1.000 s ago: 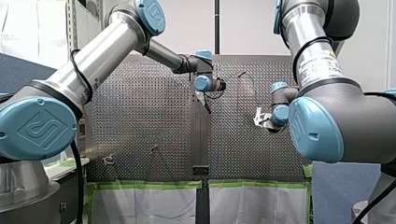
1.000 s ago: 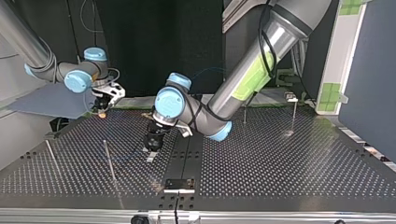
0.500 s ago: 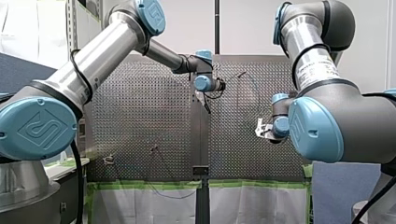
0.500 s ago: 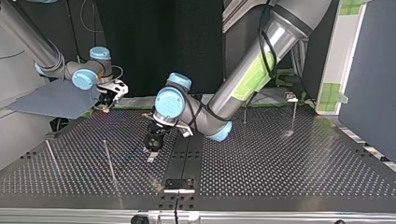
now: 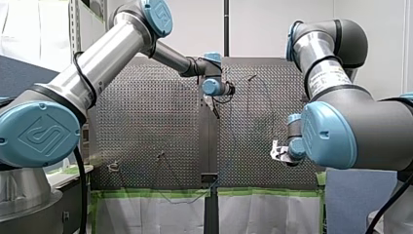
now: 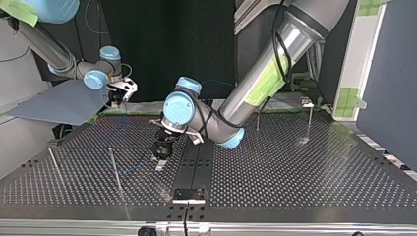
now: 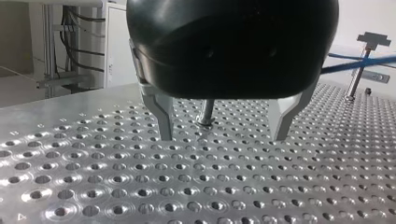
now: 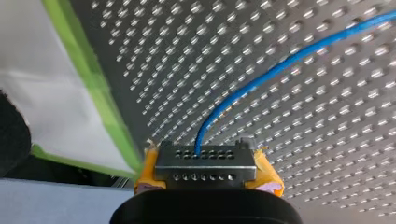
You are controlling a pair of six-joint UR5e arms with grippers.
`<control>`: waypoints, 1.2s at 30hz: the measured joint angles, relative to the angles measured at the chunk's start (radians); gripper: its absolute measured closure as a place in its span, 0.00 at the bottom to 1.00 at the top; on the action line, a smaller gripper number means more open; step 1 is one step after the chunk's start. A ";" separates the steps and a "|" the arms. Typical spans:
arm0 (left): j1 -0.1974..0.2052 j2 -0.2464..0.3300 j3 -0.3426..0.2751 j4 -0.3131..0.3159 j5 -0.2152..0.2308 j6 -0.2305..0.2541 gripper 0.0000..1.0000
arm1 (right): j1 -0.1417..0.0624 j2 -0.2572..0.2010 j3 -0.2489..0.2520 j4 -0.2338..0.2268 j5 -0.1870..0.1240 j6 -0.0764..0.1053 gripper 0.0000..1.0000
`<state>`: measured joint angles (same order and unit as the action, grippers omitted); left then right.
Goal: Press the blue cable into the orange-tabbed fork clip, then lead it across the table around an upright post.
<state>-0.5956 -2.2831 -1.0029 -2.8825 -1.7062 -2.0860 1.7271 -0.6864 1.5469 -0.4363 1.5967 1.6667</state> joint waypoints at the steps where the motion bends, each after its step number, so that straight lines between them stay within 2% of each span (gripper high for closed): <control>1: 0.000 0.000 0.000 0.000 -0.003 0.000 0.00 | -0.005 0.009 0.000 -0.004 0.000 -0.001 1.00; 7: 0.000 0.000 0.000 -0.001 -0.012 0.000 0.00 | -0.022 0.037 0.000 -0.024 0.000 -0.002 1.00; 22: 0.003 0.000 0.000 -0.020 -0.013 0.000 0.00 | -0.039 0.077 0.000 -0.053 -0.002 0.004 1.00; 31: 0.006 0.001 0.000 -0.086 -0.004 0.000 0.00 | -0.040 0.084 -0.001 -0.054 -0.005 0.004 1.00; 36: 0.008 0.002 0.004 -0.140 0.033 0.009 0.00 | -0.040 0.084 0.000 -0.053 -0.007 0.004 1.00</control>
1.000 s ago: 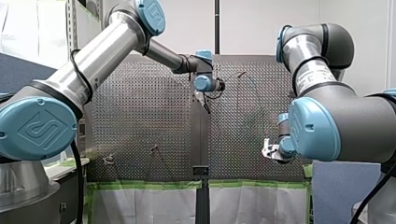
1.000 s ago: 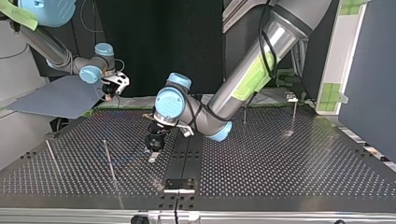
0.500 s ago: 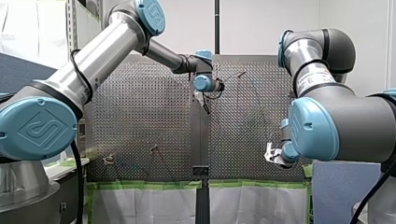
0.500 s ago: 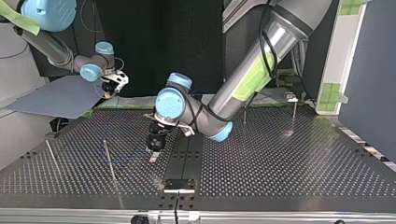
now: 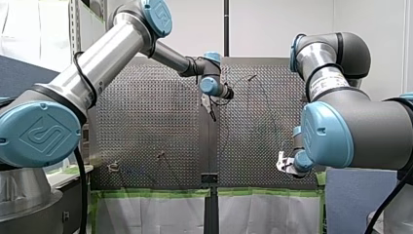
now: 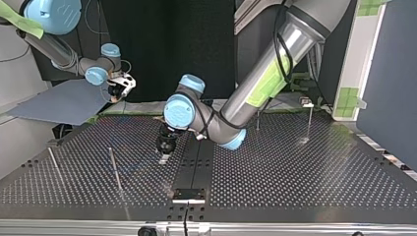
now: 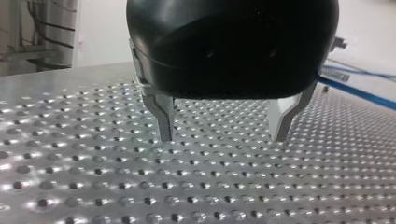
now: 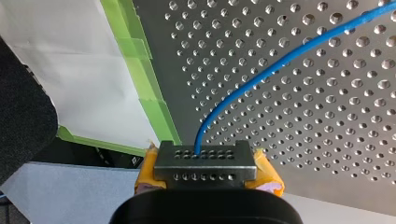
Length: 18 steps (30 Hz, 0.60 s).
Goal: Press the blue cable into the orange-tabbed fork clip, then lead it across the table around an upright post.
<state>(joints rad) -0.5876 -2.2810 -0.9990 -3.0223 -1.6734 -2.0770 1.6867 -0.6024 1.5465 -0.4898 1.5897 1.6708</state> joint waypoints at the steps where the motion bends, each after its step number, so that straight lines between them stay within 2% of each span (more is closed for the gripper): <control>1: 0.000 0.000 0.002 -0.009 0.007 0.003 0.00 | 0.000 0.000 0.000 0.000 0.000 0.000 1.00; 12: 0.006 0.005 0.058 -0.133 0.038 0.097 0.00 | 0.000 0.000 0.000 0.000 -0.002 -0.001 1.00; 18: 0.005 0.022 0.062 -0.200 0.070 0.112 0.00 | 0.000 0.000 0.000 0.001 -0.003 -0.002 1.00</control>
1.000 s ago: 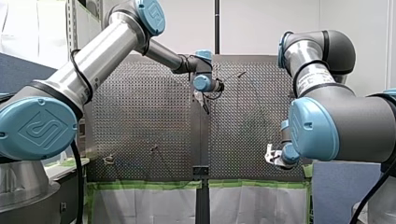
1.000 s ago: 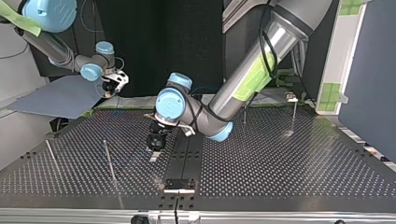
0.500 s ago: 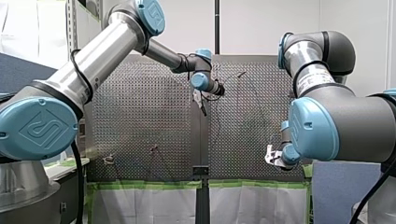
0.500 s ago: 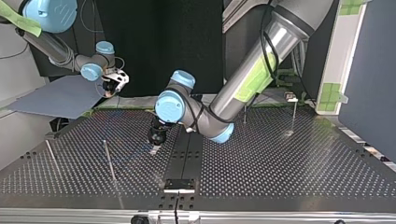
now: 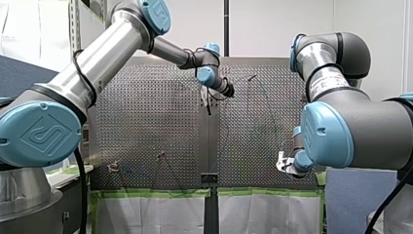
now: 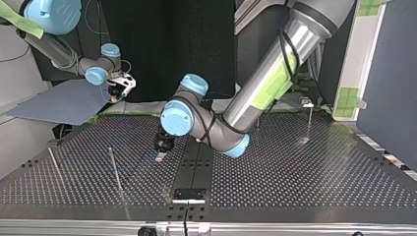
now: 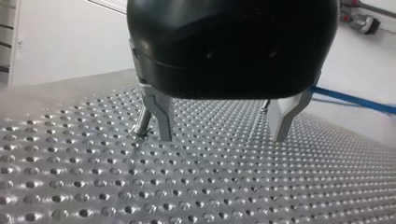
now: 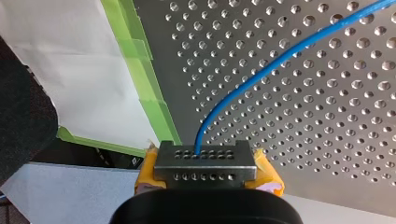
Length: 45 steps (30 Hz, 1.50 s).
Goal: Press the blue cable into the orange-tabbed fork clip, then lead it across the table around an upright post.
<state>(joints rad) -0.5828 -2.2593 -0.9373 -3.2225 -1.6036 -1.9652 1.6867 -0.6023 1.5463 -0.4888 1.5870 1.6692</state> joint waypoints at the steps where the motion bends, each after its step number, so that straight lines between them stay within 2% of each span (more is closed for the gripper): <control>1: 0.000 0.002 0.000 -0.011 0.003 0.000 0.00 | 0.000 0.000 0.000 0.000 0.000 0.000 1.00; 5: -0.002 0.008 0.000 -0.050 0.024 0.001 0.00 | 0.000 0.000 0.000 0.001 -0.002 -0.001 1.00; 12: -0.008 0.010 0.000 -0.126 0.095 0.001 0.00 | 0.000 0.000 0.000 0.002 -0.002 -0.002 1.00; 15: -0.009 0.015 -0.001 -0.158 0.110 0.001 0.00 | 0.000 0.000 0.000 0.003 -0.002 -0.002 1.00; 25: -0.014 0.062 -0.001 -0.257 0.058 0.006 0.00 | 0.001 0.000 0.000 0.004 -0.002 -0.003 1.00; 30: -0.023 0.087 0.000 -0.303 0.050 0.036 0.00 | 0.002 0.000 0.000 0.003 -0.002 -0.003 1.00; 37: -0.035 0.113 0.003 -0.311 0.052 0.097 0.00 | 0.002 0.000 0.000 0.002 -0.002 -0.003 1.00; 45: -0.053 0.116 0.014 -0.239 0.063 0.181 0.00 | 0.003 0.000 0.000 0.002 -0.002 -0.003 1.00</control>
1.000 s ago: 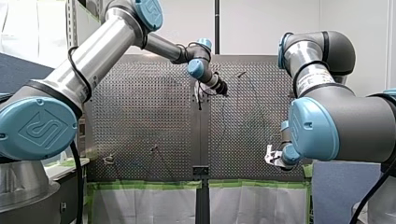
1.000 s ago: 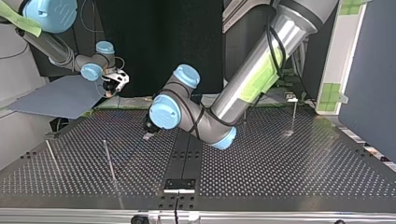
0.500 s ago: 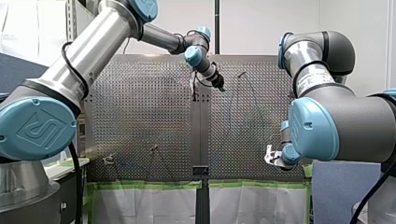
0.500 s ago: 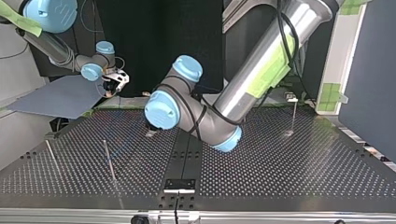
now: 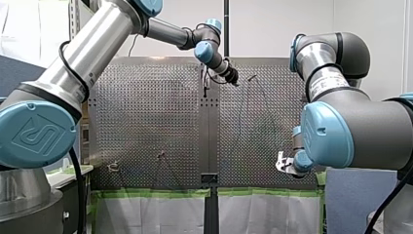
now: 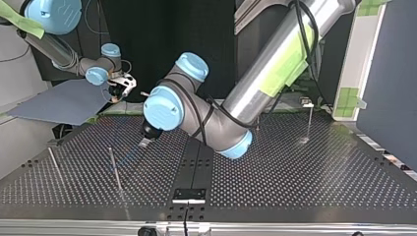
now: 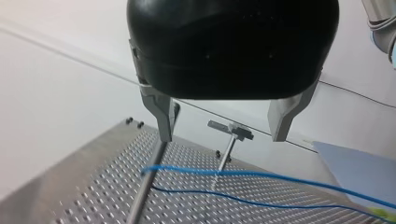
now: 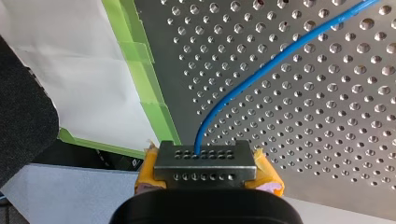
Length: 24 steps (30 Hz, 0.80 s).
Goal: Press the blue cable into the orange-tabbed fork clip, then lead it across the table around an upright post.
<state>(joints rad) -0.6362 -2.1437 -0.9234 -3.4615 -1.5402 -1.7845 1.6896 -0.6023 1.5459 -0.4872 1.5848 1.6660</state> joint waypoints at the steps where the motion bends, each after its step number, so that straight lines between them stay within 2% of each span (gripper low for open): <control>1: -0.002 0.000 0.002 0.010 0.001 0.010 0.00 | 0.000 0.000 0.000 0.000 0.000 0.000 1.00; 7: -0.013 0.000 0.014 0.038 0.002 0.071 0.00 | 0.000 0.000 0.000 0.001 0.000 0.000 1.00; 18: -0.020 0.000 0.015 0.025 -0.012 0.167 0.00 | 0.001 0.000 -0.002 0.000 0.000 0.000 1.00; 24: -0.021 0.000 0.015 0.011 -0.053 0.162 0.00 | 0.002 0.000 -0.002 0.001 0.000 0.000 1.00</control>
<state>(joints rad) -0.6576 -2.1435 -0.9080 -3.4506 -1.5937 -1.6221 1.6913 -0.6023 1.5439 -0.4865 1.5848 1.6662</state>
